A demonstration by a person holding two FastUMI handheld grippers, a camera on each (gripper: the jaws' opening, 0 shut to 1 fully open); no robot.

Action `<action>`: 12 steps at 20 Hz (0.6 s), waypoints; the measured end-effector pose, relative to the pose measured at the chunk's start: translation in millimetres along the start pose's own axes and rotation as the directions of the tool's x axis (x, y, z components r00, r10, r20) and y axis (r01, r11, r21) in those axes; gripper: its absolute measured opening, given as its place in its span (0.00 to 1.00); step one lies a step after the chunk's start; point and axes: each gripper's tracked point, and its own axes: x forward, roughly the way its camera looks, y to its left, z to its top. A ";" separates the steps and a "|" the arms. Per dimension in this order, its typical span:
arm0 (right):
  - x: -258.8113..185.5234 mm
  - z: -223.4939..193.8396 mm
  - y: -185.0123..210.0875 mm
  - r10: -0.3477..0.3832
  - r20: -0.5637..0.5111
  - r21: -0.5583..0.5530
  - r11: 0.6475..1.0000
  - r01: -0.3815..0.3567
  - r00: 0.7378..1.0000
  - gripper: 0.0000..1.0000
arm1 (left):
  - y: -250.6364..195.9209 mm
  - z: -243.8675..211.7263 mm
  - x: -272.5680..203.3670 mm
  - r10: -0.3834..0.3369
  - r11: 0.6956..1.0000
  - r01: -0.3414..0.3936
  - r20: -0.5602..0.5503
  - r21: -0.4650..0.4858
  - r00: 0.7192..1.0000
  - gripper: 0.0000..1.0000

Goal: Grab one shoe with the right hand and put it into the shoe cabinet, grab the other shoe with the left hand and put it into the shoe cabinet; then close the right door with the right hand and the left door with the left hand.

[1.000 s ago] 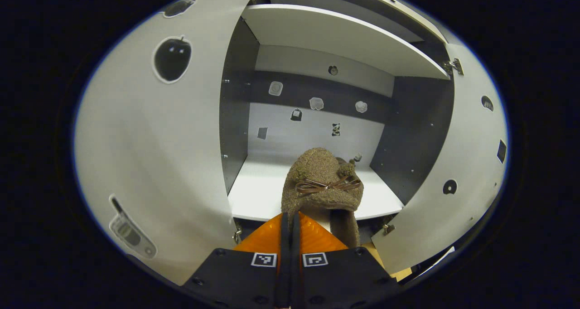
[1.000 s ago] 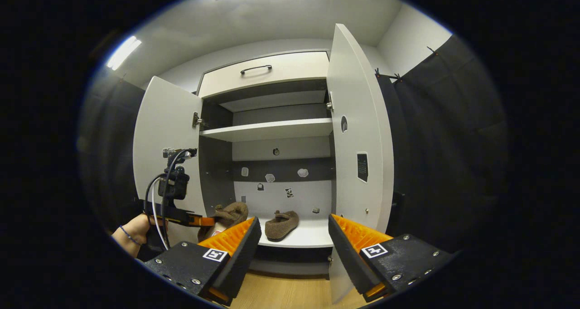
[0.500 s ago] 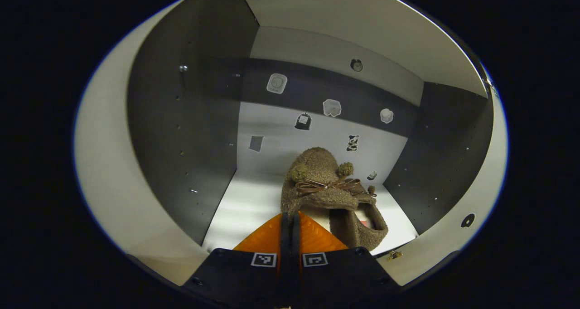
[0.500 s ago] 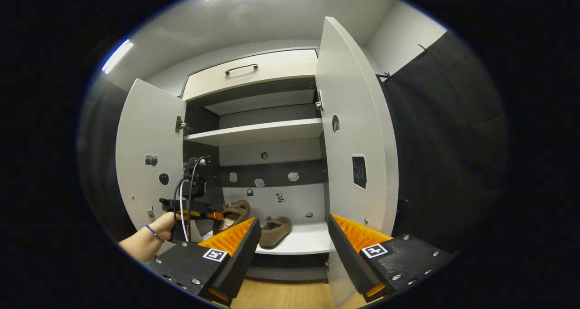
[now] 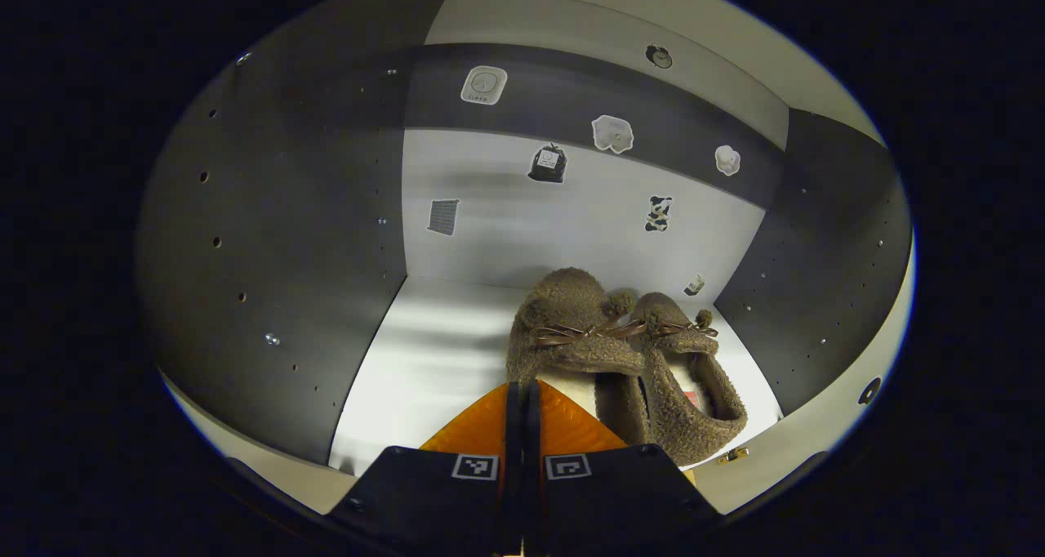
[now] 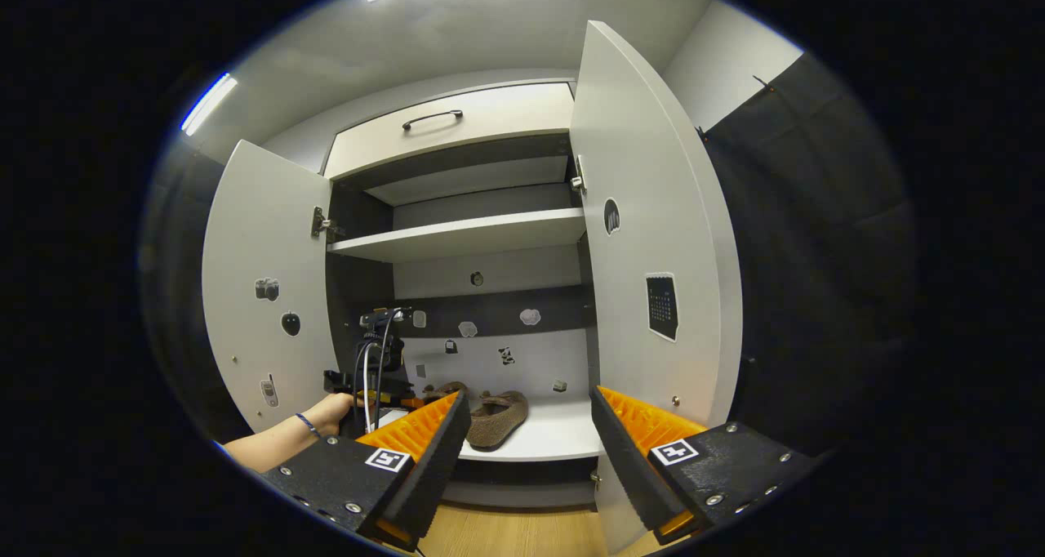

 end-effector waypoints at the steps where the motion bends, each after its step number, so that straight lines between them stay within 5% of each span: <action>1: -0.5 -1.1 -0.5 -0.001 -0.002 0.000 1.000 0.001 1.000 0.92 | -1.1 -1.4 -0.3 -0.002 1.000 0.002 -0.003 0.008 1.000 0.07; 4: -3.5 -2.0 -2.7 -0.009 -0.007 0.001 1.000 0.009 1.000 0.92 | -1.0 14.9 -8.1 0.021 0.998 -0.023 0.055 0.054 0.998 0.28; 7: -7.6 -1.0 -1.8 0.000 -0.003 0.010 1.000 0.000 1.000 0.92 | -11.2 27.7 -35.3 0.004 0.996 -0.013 0.107 0.083 0.994 0.34; 12: -20.7 5.6 4.4 0.021 0.007 0.009 1.000 -0.021 1.000 0.92 | -22.9 49.4 -99.0 -0.010 0.993 -0.018 0.239 0.115 0.971 0.73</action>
